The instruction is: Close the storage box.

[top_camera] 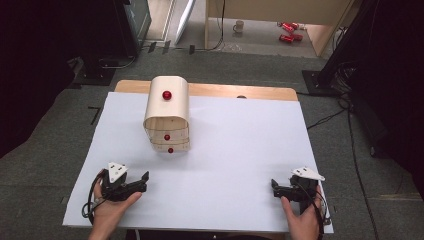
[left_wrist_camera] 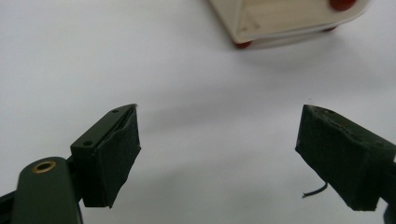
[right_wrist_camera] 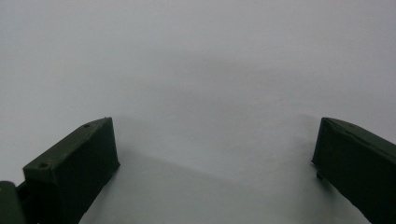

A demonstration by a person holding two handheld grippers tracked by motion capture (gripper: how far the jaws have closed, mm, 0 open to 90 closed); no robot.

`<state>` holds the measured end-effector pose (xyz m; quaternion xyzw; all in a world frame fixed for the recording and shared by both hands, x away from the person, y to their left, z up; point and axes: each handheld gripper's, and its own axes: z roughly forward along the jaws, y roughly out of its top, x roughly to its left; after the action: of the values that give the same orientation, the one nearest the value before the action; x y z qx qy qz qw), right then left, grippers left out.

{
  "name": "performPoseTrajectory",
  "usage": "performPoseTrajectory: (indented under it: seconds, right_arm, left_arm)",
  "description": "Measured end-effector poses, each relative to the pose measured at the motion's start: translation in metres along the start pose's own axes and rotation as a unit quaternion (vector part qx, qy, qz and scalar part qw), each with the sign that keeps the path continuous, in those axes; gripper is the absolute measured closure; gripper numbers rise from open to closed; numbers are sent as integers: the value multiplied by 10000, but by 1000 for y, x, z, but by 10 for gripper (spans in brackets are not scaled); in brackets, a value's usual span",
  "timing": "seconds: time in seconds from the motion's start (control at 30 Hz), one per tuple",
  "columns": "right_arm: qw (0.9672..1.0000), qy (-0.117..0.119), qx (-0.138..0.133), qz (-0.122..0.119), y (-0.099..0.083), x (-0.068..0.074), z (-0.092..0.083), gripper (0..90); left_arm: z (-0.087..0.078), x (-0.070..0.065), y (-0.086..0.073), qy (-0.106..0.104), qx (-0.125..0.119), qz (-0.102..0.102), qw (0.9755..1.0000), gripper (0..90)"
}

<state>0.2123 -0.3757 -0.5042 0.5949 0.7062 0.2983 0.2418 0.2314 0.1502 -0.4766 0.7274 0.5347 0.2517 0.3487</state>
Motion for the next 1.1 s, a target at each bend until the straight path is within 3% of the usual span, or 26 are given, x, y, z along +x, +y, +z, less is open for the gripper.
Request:
performPoseTrajectory:
  seconds: [0.1, 0.23, 0.27, 0.4, 0.47, 0.57, 0.67, 1.1]
  right_arm:
    - [10000, 3, 4, 8, 0, 0, 0, 0]
    - [10000, -1, 0, 0, 0, 0, 0, 0]
    - [10000, -1, 1, 1, 0, 0, 0, 0]
    - [10000, -1, -2, -1, 0, 0, 0, 0]
    - [10000, -2, 0, -1, 0, 0, 0, 0]
    - [10000, -3, -4, 5, 0, 0, 0, 0]
    - [10000, -2, -5, 5, 0, 0, 0, 0]
    - [10000, 5, 7, 14, 0, 0, 0, 0]
  left_arm:
    - [-4, 21, -5, 168, 65, -105, 9998, 139]
    - [-7, 37, -9, 298, 101, -234, 9992, 145]
    - [-6, 45, -12, 400, 221, -174, 9988, 145]
    - [-3, 53, -18, 530, 385, -97, 9978, 145]
    - [1, 55, -20, 566, 530, -35, 9970, 144]
    - [2, 53, -20, 556, 556, 82, 9969, 144]
    - [2, 57, -22, 450, 533, -114, 9975, 141]
    - [2, 56, -24, 475, 459, -139, 9977, 141]
